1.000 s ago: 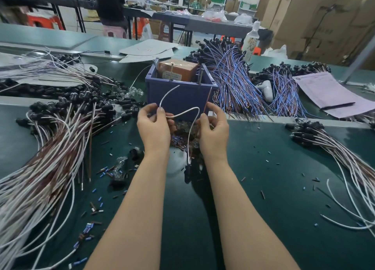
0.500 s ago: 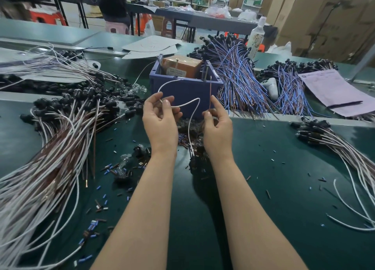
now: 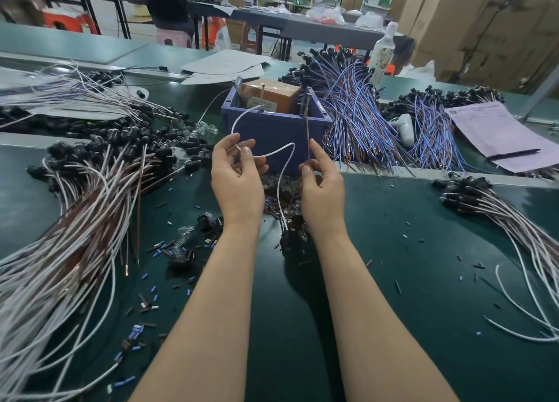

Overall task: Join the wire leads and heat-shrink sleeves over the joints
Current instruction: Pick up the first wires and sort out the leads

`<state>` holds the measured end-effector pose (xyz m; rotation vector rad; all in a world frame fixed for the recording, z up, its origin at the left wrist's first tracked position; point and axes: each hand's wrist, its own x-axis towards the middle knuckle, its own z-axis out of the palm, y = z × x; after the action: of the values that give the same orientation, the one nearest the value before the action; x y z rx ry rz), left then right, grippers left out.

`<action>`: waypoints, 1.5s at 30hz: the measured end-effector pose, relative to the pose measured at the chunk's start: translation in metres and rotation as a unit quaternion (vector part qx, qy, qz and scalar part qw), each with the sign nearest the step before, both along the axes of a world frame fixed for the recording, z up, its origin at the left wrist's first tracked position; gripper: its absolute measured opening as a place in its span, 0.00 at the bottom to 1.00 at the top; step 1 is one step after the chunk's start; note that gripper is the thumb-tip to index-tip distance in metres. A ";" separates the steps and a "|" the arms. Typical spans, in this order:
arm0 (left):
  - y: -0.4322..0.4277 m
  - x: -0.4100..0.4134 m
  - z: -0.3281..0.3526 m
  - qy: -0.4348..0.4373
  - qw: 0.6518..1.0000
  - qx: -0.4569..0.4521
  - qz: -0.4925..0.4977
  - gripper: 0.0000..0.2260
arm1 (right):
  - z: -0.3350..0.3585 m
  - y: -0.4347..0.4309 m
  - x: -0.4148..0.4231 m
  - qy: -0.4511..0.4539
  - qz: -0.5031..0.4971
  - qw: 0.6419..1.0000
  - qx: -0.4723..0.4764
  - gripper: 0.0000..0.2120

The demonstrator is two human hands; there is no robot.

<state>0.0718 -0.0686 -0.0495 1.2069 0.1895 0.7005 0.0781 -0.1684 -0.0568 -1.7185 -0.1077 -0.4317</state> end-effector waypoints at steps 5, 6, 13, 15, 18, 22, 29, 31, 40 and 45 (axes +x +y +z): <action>0.000 0.001 0.000 -0.001 1.000 -0.006 0.000 0.08 | 0.000 0.000 0.001 0.005 -0.004 1.000 0.008 0.21; 0.001 0.001 0.000 -0.001 1.000 -0.006 0.001 0.08 | 0.000 0.000 0.001 0.003 -0.007 1.000 0.008 0.21; 0.002 0.000 -0.001 0.005 1.000 -0.002 0.012 0.09 | -0.001 0.001 0.001 0.002 -0.002 1.000 0.005 0.21; 0.002 0.000 -0.001 0.010 1.000 0.001 0.011 0.09 | -0.001 0.000 0.002 0.004 0.003 1.000 0.001 0.22; 0.002 0.000 -0.001 0.015 1.000 0.003 0.008 0.09 | -0.001 0.000 0.002 0.009 0.014 1.000 0.003 0.22; 0.001 0.000 -0.001 0.021 1.000 0.005 0.002 0.09 | -0.001 0.000 0.002 0.006 0.016 1.000 -0.001 0.22; -0.001 -0.001 -0.001 0.030 0.999 0.013 -0.009 0.09 | -0.002 0.000 0.002 0.005 0.010 1.000 0.000 0.22; -0.001 -0.001 -0.002 0.035 0.999 0.010 -0.003 0.09 | -0.002 -0.001 0.002 0.007 0.011 1.000 0.003 0.22; 0.002 -0.005 0.001 0.061 0.994 0.078 0.046 0.10 | -0.001 -0.001 0.001 0.007 0.012 1.000 0.008 0.22; 0.001 -0.009 0.008 0.045 0.981 0.171 0.081 0.13 | -0.002 -0.001 0.001 0.011 0.017 1.000 0.017 0.22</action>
<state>0.0624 -0.0677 -0.0411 1.5671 0.2516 0.8451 0.0794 -0.1690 -0.0585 -1.6844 -0.1138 -0.3876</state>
